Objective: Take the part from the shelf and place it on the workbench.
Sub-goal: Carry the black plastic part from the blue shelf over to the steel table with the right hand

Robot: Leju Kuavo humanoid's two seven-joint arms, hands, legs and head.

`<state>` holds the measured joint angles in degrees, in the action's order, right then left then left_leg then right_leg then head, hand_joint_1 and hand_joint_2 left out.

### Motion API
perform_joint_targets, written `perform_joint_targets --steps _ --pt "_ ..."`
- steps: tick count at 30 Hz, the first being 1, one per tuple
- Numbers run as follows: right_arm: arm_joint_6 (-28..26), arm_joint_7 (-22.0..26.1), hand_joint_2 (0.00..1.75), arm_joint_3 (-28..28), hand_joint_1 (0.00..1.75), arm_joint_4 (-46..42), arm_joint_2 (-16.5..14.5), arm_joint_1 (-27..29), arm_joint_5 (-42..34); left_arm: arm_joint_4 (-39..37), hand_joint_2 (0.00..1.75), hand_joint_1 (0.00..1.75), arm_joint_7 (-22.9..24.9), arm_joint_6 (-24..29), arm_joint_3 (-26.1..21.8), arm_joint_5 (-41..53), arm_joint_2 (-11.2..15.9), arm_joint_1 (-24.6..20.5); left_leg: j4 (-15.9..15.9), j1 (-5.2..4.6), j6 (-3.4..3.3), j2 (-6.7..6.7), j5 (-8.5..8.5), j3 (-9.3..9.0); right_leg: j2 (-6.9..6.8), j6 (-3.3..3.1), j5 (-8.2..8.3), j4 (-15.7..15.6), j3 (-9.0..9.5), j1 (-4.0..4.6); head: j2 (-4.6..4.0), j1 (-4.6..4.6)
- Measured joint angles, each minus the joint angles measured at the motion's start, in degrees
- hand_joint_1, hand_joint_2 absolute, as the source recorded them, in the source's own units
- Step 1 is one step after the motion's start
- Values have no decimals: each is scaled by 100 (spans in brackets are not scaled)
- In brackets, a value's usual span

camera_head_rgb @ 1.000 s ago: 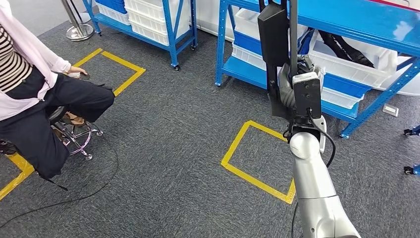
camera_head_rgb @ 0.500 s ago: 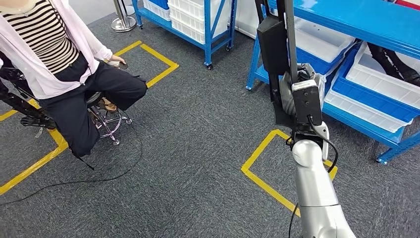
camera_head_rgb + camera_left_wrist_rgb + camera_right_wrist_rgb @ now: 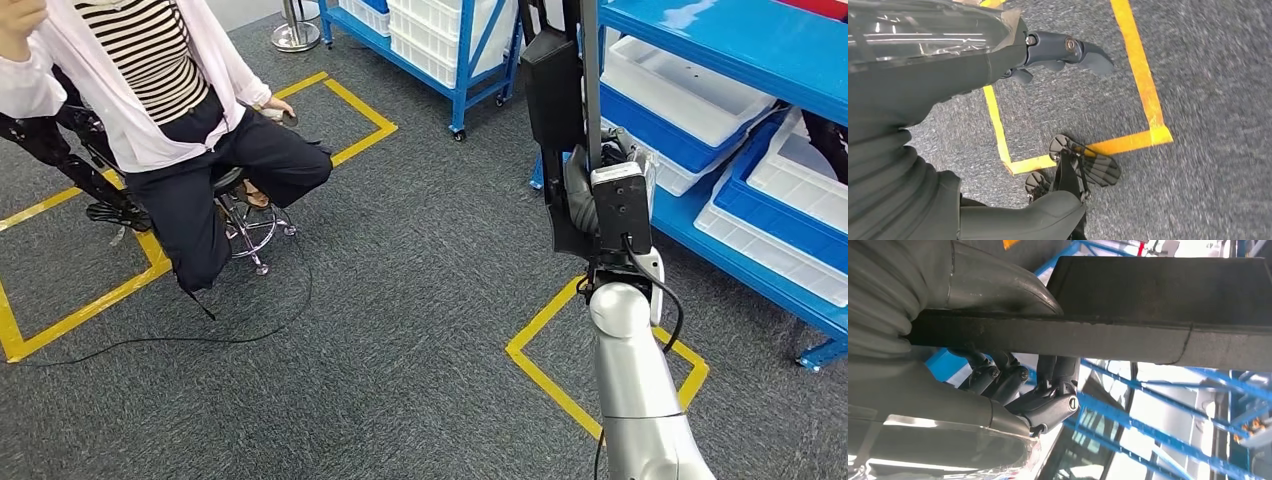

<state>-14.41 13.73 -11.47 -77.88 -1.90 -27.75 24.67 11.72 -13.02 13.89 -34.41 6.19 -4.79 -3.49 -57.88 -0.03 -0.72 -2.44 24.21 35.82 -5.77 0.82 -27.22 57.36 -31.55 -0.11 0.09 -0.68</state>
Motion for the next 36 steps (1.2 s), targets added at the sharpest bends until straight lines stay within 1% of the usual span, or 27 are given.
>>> perform_joint_targets --steps 1,3,5,7,8,9,10,11,12,14,15,16,18,20,21,22,23,24,25,27,28,29,31,32,33,34,36 --pt "1 0 175 3 175 -7 -1 5 2 0 175 0 5 1 -1 0 2 4 28 9 -38 53 -21 -9 4 30 -18 6 -6 1 0 0" --pt "-1 0 175 14 175 -31 7 12 4 0 175 0 14 1 -1 2 -1 4 96 32 -125 160 -75 -40 208 51 -167 228 -94 -14 0 9" --pt "-2 1 175 36 175 -48 38 35 6 0 175 0 17 1 -2 13 -3 -11 120 45 -171 283 -103 -48 474 17 -488 930 -415 -48 0 33" --pt "2 1 175 62 175 -52 71 80 11 0 175 0 23 -1 -2 28 0 -22 118 45 -175 438 -107 -41 547 34 -716 1631 -765 -64 0 50" --pt "5 0 175 73 175 -52 79 98 14 0 175 0 30 -1 -2 34 -1 -18 115 47 -171 516 -110 -39 556 76 -701 1698 -811 -71 0 52" --pt "9 -1 175 81 175 -55 83 110 18 0 175 0 35 -1 -2 40 -3 -12 109 52 -165 591 -114 -39 568 133 -586 1507 -730 -82 0 52" --pt "11 -1 175 90 175 -62 84 113 23 0 175 0 39 -2 -2 45 -7 -8 97 59 -154 661 -116 -38 598 190 -416 1134 -557 -104 0 53" --pt "11 0 175 97 175 -68 85 113 31 0 175 0 41 -2 -2 48 -8 -5 77 66 -131 728 -114 -31 684 238 -254 711 -357 -135 0 57" --pt "14 1 175 102 175 -75 84 113 39 0 175 0 42 -2 -2 51 -4 -7 49 63 -101 792 -108 -14 763 250 -129 368 -190 -152 0 64" --pt "18 1 175 109 175 -84 80 117 55 -1 175 0 43 -2 -2 55 5 -1 21 52 -27 892 -114 34 856 199 -38 102 -61 -147 0 66" --pt "20 0 175 111 175 -88 76 119 63 -1 175 0 44 -5 -1 57 9 11 24 49 7 935 -128 56 819 153 -21 103 -60 -127 0 63" --pt "21 -1 175 114 175 -92 70 118 73 -2 175 0 43 -9 -1 61 11 27 27 60 32 940 -139 74 774 112 -5 106 -67 -131 0 56" --pt "31 -7 175 117 175 -118 46 113 95 -2 175 0 34 -17 1 69 15 47 -157 58 80 702 -19 168 682 30 21 94 -66 -141 0 23" --pt "49 -13 175 122 175 -146 33 113 108 -2 175 0 18 -22 1 80 25 34 -790 52 119 368 341 454 571 -43 24 87 -64 -121 0 -18" --pt "58 -16 175 125 175 -153 33 118 112 -2 175 0 11 -28 1 84 29 26 -1203 59 133 298 535 645 508 -67 21 88 -65 -101 0 -31" --pt "68 -20 175 126 175 -153 34 125 114 -2 175 0 7 -39 1 85 31 24 -1535 63 139 271 657 799 441 -80 17 88 -66 -83 0 -30" --pt "79 -24 175 126 175 -152 33 131 114 -2 175 0 3 -51 1 85 30 26 -1694 64 136 262 685 869 377 -87 12 88 -66 -67 0 -31" --pt "89 -26 175 126 175 -152 32 135 115 -2 175 0 -1 -61 1 85 32 29 -1621 63 121 254 610 821 316 -92 9 88 -65 -52 0 -32" --pt "96 -26 175 126 175 -152 30 136 115 -2 175 0 -6 -67 1 85 35 31 -1325 57 92 228 455 652 257 -97 4 88 -61 -38 0 -31" --pt "101 -24 175 126 175 -152 22 126 117 -1 175 0 -18 -69 1 87 48 22 -512 9 1 14 165 186 153 -98 -10 88 -50 3 0 -28" --pt "101 -22 175 126 175 -151 20 120 118 0 175 0 -24 -69 1 89 53 13 -227 -23 -39 -73 90 31 105 -89 -18 88 -46 21 0 -22" --pt "101 -18 175 126 175 -150 13 116 121 1 175 0 -29 -69 0 91 58 5 -85 -53 -67 -128 70 -38 57 -78 -25 85 -43 33 0 -19" --pt "103 1 175 126 175 -146 -13 114 132 2 175 0 -36 -69 -4 93 69 -1 -35 -85 -108 -23 57 -27 -51 -37 -30 55 -25 37 0 -15" --pt "104 15 175 126 175 -146 -30 114 140 2 175 0 -36 -69 -7 93 69 5 12 -69 -134 31 27 -48 -54 -14 -43 56 -29 50 0 -9" --pt "105 29 175 126 175 -145 -41 114 146 2 175 0 -36 -69 -9 92 67 7 73 -56 -159 91 -10 -76 18 8 -84 110 -53 48 0 -4" --pt "106 42 175 125 175 -145 -48 113 150 2 175 0 -37 -69 -13 92 62 6 130 -35 -182 145 -47 -105 149 12 -173 275 -131 47 0 3" --pt "107 52 175 123 175 -136 -39 123 154 2 175 0 -38 -69 -24 92 56 -13 178 -17 -201 274 -84 -127 442 -9 -464 949 -457 10 0 17"
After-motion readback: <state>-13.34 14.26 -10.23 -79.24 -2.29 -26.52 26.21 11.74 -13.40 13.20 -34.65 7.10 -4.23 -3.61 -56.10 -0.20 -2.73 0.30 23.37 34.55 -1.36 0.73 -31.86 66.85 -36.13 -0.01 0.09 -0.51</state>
